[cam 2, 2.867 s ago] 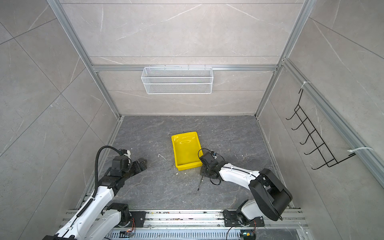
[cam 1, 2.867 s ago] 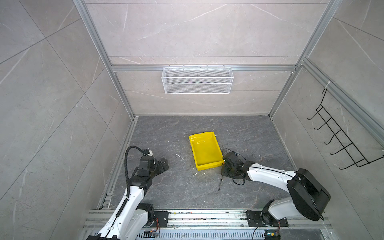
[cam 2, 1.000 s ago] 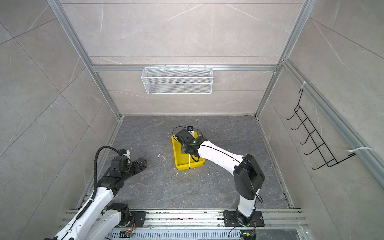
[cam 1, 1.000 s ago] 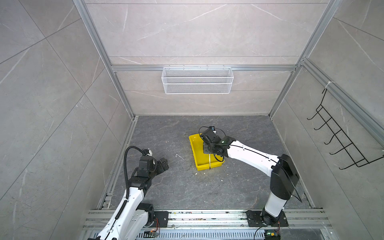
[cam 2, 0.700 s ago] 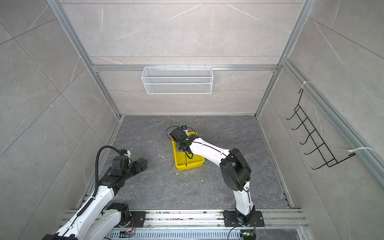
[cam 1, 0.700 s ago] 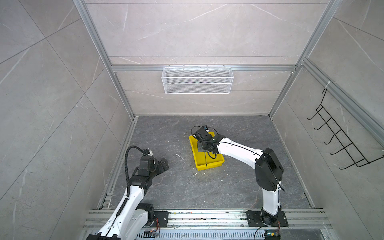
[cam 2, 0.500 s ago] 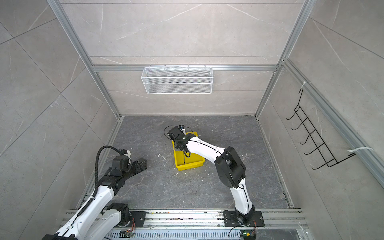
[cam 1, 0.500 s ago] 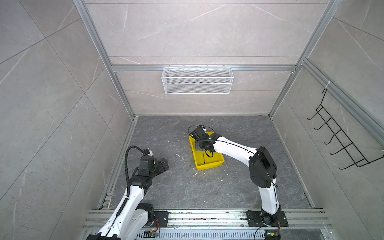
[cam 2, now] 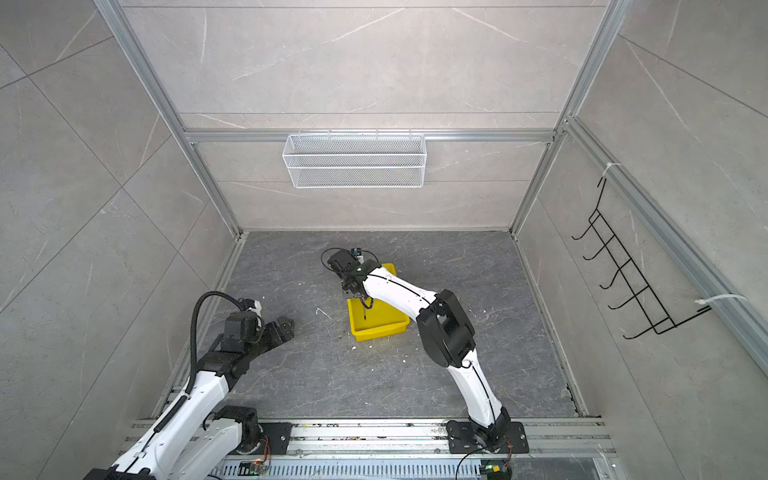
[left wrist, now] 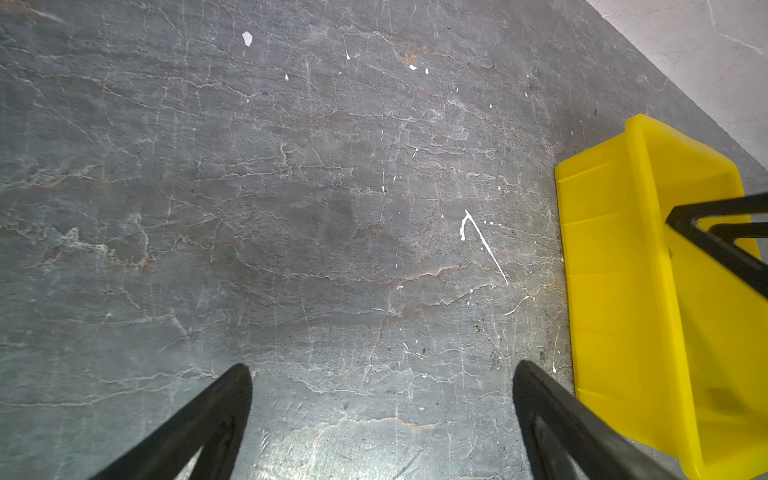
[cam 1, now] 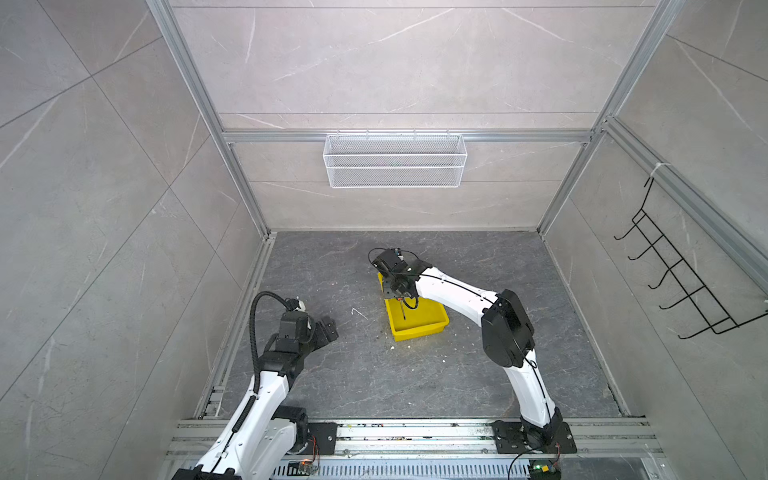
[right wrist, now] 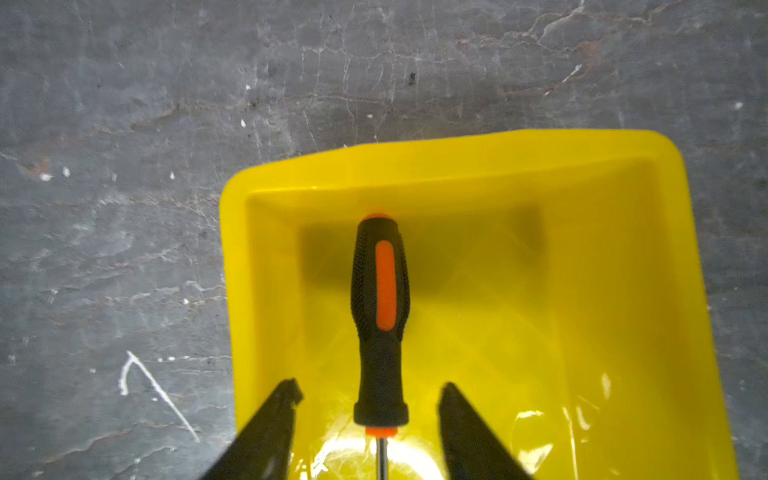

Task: Put the screwdriver in the bin
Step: 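Lower the screwdriver into the bin and open the right gripper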

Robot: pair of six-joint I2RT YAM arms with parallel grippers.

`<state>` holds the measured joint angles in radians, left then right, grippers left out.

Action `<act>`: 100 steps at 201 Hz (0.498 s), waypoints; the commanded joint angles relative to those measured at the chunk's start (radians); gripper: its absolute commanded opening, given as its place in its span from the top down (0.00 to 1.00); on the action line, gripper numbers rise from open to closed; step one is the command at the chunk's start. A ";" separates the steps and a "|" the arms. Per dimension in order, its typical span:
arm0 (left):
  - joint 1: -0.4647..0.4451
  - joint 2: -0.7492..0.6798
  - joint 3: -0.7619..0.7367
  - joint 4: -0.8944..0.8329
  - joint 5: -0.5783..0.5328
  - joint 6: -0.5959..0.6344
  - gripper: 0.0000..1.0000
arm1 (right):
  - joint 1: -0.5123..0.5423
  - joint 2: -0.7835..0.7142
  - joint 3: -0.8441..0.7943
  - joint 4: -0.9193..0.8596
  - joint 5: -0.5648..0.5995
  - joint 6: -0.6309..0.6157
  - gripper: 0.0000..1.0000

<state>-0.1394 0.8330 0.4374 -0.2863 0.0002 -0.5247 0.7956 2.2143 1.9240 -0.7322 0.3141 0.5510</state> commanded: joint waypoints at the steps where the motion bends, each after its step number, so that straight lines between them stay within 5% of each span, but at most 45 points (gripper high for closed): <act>1: 0.004 -0.001 0.028 0.002 -0.015 -0.009 0.00 | -0.003 -0.038 0.022 -0.077 -0.031 -0.014 0.22; 29: 0.004 -0.004 0.025 0.007 -0.013 -0.011 0.00 | -0.005 -0.200 -0.054 -0.065 -0.010 -0.055 0.01; 60: 0.004 0.015 0.033 0.000 -0.008 -0.010 0.00 | -0.021 -0.428 -0.214 -0.065 0.036 -0.086 0.01; 100: 0.003 0.005 0.028 0.000 -0.006 -0.012 0.00 | -0.016 -0.800 -0.555 -0.055 0.153 0.028 0.01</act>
<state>-0.1398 0.8459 0.4374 -0.2893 -0.0006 -0.5247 0.7753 1.5833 1.5406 -0.7586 0.3729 0.5167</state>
